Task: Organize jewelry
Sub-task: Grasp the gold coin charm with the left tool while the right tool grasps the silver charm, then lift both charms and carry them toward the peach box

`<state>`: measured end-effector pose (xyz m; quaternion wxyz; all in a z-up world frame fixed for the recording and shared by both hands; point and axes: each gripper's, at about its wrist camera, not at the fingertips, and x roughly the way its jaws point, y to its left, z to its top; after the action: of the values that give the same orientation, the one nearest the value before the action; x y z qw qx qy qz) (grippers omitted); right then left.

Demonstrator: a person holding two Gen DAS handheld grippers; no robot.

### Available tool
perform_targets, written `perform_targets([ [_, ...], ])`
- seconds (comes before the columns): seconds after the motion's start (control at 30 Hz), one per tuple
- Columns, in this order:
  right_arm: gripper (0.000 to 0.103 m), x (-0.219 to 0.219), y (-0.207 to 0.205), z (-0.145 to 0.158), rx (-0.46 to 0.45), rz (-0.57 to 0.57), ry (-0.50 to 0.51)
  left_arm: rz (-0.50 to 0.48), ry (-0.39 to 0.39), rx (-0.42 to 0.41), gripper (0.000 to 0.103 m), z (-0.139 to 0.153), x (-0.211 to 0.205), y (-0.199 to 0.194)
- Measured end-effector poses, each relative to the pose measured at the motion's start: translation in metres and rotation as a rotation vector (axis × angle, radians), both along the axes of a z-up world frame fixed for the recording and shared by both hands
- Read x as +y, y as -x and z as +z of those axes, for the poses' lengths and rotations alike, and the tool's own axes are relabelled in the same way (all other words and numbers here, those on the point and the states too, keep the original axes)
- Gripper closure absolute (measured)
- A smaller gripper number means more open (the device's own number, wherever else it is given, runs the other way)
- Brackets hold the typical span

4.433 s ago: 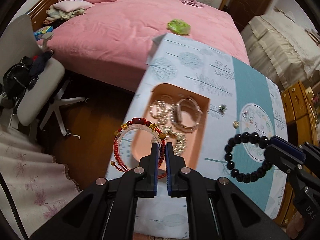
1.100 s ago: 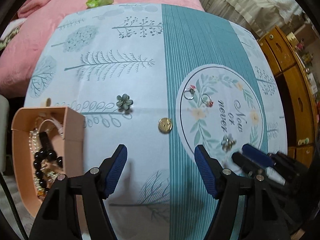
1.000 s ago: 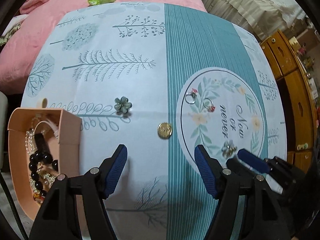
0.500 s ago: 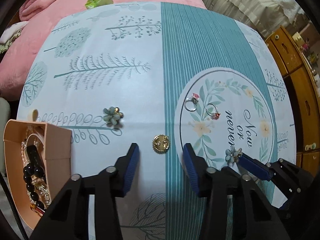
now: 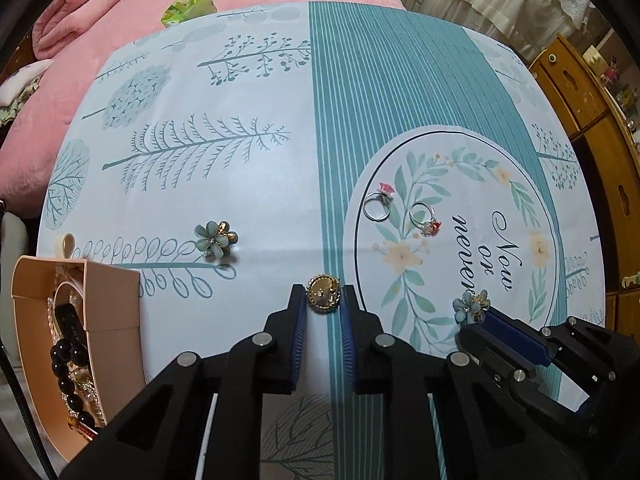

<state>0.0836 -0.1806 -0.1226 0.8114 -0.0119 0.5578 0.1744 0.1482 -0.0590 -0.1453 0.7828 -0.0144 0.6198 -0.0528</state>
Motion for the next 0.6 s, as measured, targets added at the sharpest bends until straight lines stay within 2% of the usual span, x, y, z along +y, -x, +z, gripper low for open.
perform_targets([
  [0.3, 0.091, -0.005, 0.005, 0.003, 0.011, -0.020, -0.021, -0.003, 0.023, -0.010, 0.090, 0.005, 0.013, 0.013],
  [0.6, 0.093, 0.001, 0.014, 0.015, -0.012, -0.006, -0.022, -0.020, 0.062, -0.042, 0.090, 0.031, 0.030, 0.038],
])
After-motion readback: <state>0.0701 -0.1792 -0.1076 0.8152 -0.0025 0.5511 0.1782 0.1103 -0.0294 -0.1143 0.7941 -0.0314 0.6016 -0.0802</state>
